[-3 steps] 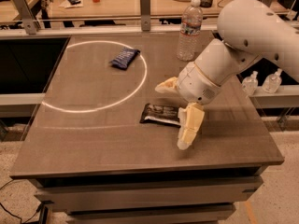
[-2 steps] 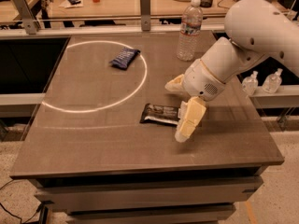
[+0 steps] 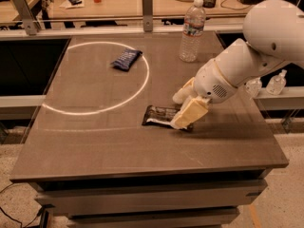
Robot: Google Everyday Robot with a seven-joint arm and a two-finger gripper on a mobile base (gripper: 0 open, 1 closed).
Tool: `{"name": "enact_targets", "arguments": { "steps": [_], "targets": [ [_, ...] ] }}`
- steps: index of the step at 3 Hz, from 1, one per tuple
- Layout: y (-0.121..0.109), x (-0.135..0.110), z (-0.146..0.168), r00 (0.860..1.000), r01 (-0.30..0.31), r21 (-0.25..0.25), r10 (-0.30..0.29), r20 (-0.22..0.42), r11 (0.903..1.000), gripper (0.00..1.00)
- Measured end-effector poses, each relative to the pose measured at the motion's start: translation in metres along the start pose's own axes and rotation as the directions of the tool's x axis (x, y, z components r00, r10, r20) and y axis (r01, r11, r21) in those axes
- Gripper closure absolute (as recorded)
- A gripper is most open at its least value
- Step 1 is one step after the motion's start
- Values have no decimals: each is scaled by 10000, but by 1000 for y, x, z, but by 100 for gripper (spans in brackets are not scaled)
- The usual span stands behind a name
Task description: Move rxbar chocolate near rxbar blueberry
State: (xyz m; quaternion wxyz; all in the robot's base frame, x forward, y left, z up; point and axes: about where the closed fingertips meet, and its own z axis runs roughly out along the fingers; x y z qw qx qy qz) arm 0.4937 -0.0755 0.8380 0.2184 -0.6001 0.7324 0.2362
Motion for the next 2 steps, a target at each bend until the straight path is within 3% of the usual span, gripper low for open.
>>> {"name": "enact_targets", "arguments": {
  "steps": [1,2],
  "targets": [
    [3,-4,0,9995,291,521,-298,118,9982,64],
    [6,-8,3,9981,593,597,-601,112,9965,62]
  ]
}}
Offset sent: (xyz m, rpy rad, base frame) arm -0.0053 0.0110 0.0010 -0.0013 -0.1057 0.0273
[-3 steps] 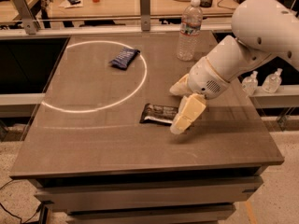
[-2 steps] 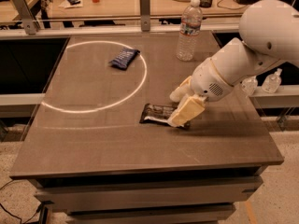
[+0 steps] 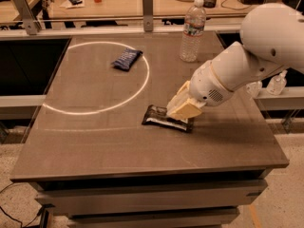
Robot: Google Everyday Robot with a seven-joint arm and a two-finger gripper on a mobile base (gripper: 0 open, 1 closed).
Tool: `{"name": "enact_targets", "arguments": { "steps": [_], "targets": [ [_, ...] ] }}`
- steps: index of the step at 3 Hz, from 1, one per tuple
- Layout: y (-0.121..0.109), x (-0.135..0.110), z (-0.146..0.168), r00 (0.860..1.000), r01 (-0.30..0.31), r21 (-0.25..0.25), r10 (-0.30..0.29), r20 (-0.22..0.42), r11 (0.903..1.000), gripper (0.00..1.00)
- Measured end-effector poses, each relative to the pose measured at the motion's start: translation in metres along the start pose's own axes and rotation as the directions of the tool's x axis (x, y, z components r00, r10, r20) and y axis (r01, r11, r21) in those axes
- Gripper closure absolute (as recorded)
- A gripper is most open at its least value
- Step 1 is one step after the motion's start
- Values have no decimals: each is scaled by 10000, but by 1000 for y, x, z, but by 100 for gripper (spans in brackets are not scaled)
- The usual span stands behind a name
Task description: Move rxbar chocolate near rxbar blueberry
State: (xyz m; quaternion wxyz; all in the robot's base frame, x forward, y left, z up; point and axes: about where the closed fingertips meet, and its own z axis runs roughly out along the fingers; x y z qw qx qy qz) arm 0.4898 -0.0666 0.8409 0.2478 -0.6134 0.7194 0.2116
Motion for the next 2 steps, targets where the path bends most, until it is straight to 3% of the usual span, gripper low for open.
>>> {"name": "enact_targets", "arguments": {
  "steps": [2],
  "targets": [
    [3,-5,2,9998,212,-67,-212,-11,9998,16]
  ]
}}
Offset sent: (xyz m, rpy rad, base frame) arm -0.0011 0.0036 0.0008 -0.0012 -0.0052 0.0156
